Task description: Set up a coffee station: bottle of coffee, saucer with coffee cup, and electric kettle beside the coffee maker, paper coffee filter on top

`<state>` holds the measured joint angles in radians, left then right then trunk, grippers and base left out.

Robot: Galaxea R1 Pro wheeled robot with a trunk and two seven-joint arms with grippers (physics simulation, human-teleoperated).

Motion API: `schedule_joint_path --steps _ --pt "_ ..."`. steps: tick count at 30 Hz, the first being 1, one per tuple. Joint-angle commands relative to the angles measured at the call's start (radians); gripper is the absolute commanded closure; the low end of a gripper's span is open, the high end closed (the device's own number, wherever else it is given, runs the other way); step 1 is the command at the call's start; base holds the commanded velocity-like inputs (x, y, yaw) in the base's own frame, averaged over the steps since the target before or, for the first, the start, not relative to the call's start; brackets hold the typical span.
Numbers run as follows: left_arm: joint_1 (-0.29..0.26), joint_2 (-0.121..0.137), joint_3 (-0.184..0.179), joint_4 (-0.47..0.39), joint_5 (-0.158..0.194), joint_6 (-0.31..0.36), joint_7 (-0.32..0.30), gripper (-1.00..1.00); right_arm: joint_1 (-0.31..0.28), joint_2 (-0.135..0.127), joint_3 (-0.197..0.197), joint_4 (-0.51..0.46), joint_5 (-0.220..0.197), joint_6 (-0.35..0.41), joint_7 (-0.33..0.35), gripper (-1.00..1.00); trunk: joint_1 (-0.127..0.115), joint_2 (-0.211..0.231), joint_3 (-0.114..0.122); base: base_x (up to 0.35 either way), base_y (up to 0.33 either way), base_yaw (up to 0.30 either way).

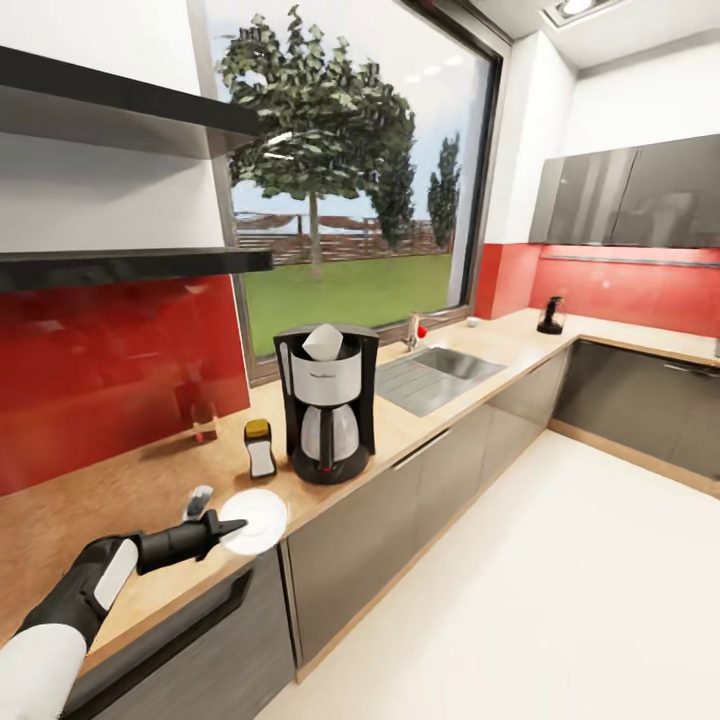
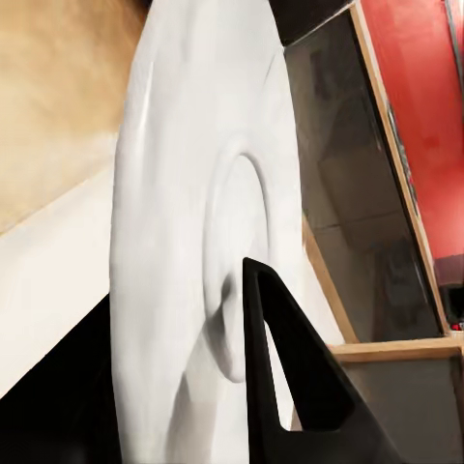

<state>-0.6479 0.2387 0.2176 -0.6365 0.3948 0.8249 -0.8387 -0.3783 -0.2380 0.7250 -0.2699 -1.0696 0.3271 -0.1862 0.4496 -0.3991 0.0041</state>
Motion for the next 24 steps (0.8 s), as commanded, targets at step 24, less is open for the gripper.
schedule_joint_path --steps 24 --pt "-0.022 -0.052 0.231 0.045 0.210 -0.010 0.343 1.00 0.024 0.159 0.010 0.242 0.062 -0.331 0.155 -1.00 0.000 -0.001 0.000 0.008 -0.001 -0.049"
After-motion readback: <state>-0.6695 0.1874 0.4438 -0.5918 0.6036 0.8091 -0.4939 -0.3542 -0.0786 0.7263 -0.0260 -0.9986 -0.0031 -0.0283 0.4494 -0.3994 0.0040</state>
